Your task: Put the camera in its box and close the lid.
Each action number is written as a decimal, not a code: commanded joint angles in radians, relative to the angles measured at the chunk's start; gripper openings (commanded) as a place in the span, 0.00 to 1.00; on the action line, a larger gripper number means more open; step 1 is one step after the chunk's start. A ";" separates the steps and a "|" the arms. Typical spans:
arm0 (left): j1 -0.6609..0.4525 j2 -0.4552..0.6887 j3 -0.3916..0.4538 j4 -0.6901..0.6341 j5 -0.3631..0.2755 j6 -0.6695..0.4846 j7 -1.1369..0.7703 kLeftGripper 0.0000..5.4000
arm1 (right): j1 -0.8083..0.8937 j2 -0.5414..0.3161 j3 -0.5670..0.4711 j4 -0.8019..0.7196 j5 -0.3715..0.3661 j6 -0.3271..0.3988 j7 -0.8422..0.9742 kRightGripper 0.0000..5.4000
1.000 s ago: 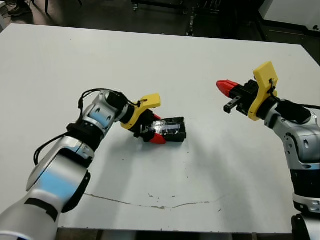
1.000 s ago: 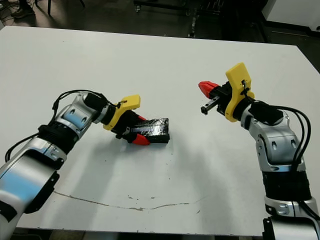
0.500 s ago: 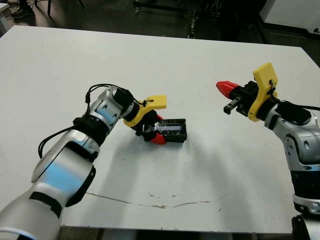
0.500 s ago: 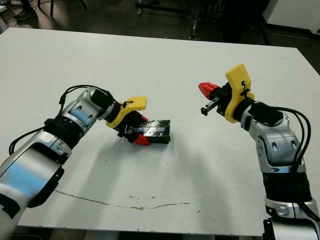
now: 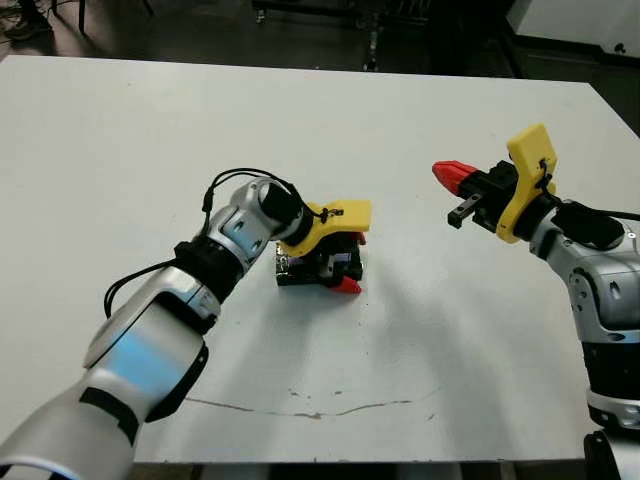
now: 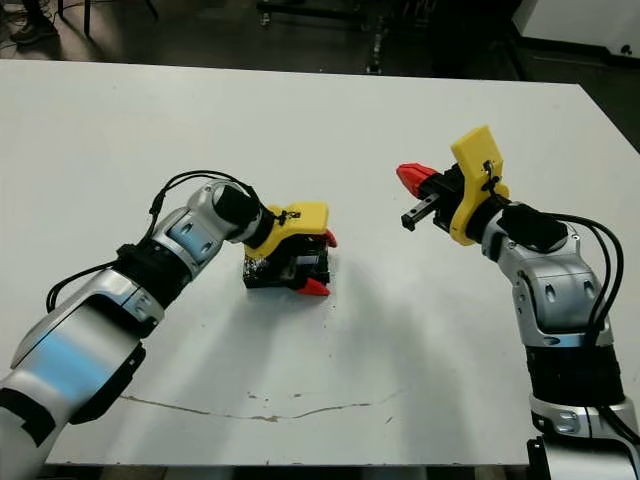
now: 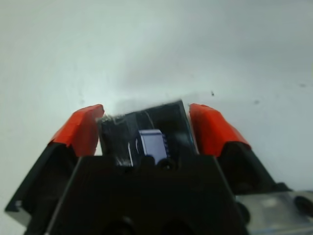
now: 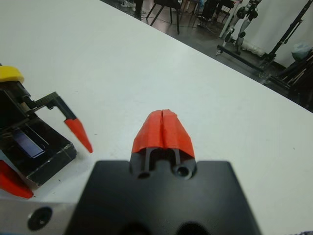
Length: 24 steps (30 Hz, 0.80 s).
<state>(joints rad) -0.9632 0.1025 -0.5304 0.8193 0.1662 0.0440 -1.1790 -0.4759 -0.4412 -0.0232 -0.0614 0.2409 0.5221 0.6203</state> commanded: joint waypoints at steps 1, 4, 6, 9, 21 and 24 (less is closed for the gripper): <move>0.089 0.000 -0.052 0.050 0.055 0.001 -0.006 0.98 | 0.016 -0.016 -0.009 -0.003 0.004 0.012 -0.005 0.00; 0.089 0.000 -0.058 0.050 0.061 0.008 -0.002 1.00 | 0.014 -0.019 -0.007 -0.007 0.003 0.022 -0.007 0.00; 0.087 -0.002 -0.055 0.055 0.058 0.027 -0.002 1.00 | 0.013 -0.020 -0.007 -0.010 0.003 0.027 -0.009 0.00; 0.084 -0.003 -0.053 0.060 0.058 0.041 0.003 1.00 | 0.013 -0.017 -0.010 -0.011 0.006 0.023 -0.007 0.00; 0.095 -0.046 0.090 0.126 -0.061 0.120 0.018 1.00 | 0.019 -0.019 -0.012 -0.017 0.010 0.027 -0.004 0.00; 0.095 -0.067 0.146 0.154 -0.113 0.160 0.003 1.00 | 0.018 -0.017 -0.015 -0.009 0.019 0.023 0.004 0.00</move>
<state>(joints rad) -0.9466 0.0664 -0.3777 0.9103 0.0490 0.1533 -1.1663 -0.4710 -0.4413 -0.0271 -0.0716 0.2539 0.5347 0.6207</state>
